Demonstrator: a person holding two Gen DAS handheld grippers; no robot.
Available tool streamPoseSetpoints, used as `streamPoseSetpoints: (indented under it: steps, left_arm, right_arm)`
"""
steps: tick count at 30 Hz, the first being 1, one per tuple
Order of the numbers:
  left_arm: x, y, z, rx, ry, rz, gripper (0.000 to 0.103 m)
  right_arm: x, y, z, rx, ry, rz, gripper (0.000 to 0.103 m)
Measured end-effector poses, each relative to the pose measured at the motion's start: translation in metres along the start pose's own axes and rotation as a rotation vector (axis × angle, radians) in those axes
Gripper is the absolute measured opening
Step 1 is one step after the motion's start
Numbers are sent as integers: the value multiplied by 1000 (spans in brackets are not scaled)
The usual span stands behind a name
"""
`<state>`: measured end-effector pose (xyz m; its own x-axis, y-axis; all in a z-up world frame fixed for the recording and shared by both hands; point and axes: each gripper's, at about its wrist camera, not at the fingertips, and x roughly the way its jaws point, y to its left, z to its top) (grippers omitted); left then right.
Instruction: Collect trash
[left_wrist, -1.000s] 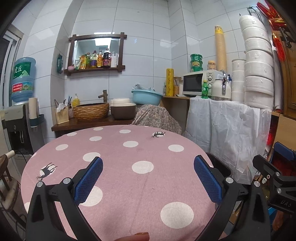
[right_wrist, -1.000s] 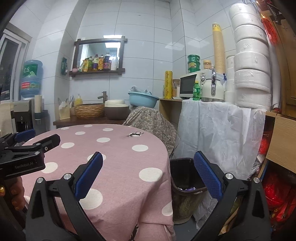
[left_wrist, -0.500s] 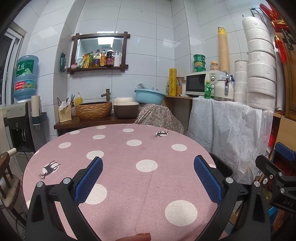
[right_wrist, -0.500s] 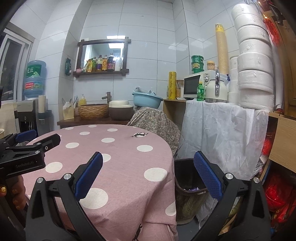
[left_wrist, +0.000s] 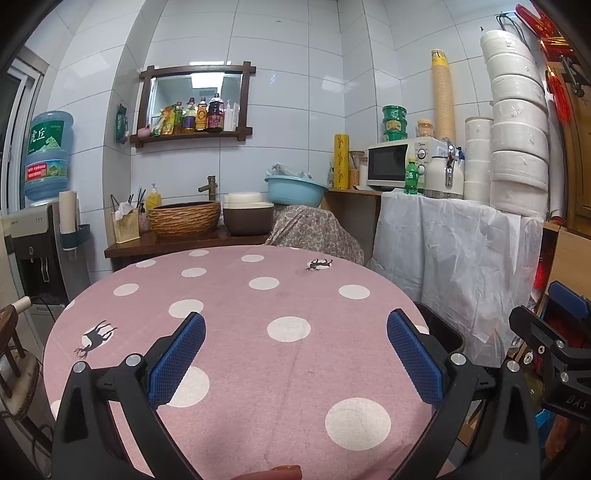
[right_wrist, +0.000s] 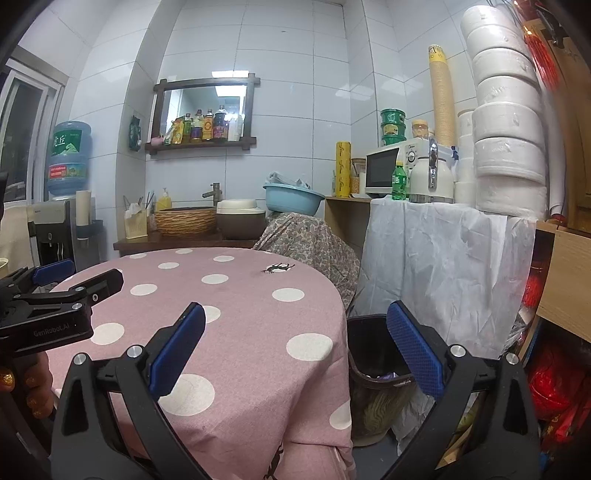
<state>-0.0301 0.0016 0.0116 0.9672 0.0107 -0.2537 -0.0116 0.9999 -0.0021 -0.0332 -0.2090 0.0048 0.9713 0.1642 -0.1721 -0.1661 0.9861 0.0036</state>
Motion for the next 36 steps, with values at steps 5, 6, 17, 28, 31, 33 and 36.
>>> streamPoseSetpoints:
  steps: [5, 6, 17, 28, 31, 33, 36]
  left_arm:
    - [1, 0, -1, -2, 3, -3, 98]
    - [1, 0, -1, -3, 4, -3, 98]
    - [2, -1, -3, 0, 8, -1, 98]
    - [5, -5, -5, -5, 17, -10, 98]
    - [5, -5, -5, -7, 20, -10, 98]
    - [5, -6, -6, -8, 22, -13, 98]
    - [4, -8, -6, -6, 22, -14, 98]
  right_arm:
    - [1, -2, 0, 2, 2, -3, 97]
    - [1, -2, 0, 4, 4, -2, 97]
    - [2, -6, -1, 10, 9, -7, 97]
    - [5, -10, 0, 7, 15, -11, 97]
    - [5, -11, -1, 9, 15, -10, 97]
    - [5, -11, -1, 9, 16, -10, 97]
    - [6, -12, -1, 11, 17, -9, 97]
